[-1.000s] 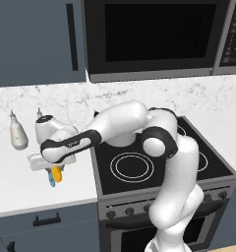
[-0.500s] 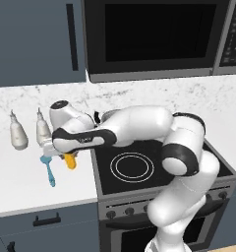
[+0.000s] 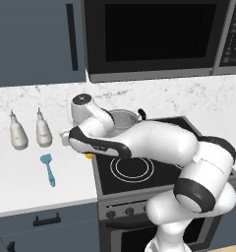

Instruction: Put the sweet potato and corn in the pot. Retrieve the spatula and lightly stir the vegetables in the pot.

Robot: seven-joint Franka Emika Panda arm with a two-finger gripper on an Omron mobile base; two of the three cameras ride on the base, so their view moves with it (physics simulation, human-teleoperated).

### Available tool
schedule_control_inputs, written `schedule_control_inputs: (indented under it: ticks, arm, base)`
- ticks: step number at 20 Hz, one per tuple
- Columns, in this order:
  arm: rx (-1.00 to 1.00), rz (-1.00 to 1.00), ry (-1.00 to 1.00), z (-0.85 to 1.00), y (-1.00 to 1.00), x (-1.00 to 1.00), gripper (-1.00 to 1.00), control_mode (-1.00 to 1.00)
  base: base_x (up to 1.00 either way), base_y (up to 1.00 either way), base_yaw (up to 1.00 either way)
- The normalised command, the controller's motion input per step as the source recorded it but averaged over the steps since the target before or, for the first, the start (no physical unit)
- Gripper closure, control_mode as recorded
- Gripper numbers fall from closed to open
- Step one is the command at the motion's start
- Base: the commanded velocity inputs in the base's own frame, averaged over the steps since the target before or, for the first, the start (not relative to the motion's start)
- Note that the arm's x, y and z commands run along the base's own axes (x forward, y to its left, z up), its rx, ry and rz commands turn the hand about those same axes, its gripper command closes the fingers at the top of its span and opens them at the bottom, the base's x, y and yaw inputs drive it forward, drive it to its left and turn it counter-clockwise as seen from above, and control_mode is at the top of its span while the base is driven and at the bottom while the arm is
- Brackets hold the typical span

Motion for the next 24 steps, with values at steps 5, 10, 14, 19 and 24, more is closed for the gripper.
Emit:
schedule_control_inputs:
  ticks: [5, 10, 14, 19, 24]
  arm:
    - [0.11, 0.00, -0.16, 0.40, -0.65, 0.24, 1.00, -1.00]
    - [0.12, 0.00, -0.17, 0.29, -0.64, 0.27, 1.00, -1.00]
    - [0.12, 0.00, -0.18, 0.13, -0.56, 0.31, 1.00, -1.00]
    - [0.13, 0.00, -0.15, 0.11, -0.52, 0.35, 1.00, -1.00]
    - [0.17, 0.00, -0.04, 0.25, -0.50, 0.31, 1.00, -1.00]
  base:
    - [0.00, 0.00, 0.00]
    - [0.00, 0.00, 0.00]
    - [0.00, 0.00, 0.00]
    - [0.00, 0.00, 0.00]
    - [0.00, 0.00, 0.00]
